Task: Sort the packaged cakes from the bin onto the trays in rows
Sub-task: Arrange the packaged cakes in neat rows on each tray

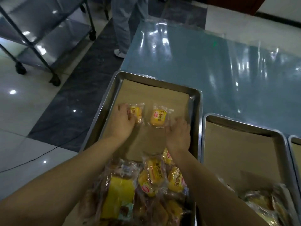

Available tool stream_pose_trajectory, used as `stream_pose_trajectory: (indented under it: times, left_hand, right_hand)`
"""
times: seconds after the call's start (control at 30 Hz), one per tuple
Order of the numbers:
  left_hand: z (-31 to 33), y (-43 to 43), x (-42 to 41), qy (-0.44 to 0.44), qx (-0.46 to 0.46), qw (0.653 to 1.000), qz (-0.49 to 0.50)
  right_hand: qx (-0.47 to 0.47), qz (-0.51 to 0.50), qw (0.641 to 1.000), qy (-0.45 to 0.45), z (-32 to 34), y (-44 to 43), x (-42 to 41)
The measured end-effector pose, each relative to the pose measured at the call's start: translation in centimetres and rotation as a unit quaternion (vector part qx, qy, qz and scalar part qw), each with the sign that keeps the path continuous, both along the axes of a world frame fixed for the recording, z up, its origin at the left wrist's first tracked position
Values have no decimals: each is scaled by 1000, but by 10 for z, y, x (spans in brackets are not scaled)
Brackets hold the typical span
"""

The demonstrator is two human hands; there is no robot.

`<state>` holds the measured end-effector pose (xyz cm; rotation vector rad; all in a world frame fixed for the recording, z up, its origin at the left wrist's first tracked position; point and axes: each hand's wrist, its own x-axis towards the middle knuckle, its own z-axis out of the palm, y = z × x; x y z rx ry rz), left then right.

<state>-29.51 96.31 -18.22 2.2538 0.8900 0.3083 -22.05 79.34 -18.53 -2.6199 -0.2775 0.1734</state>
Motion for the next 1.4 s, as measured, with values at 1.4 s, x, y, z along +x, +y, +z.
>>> stream_pose_trajectory:
  times: [1.4]
  left_hand:
    - [-9, 13, 4, 45, 153, 932, -326]
  right_hand:
    - [-54, 346, 937, 11, 2, -25, 47]
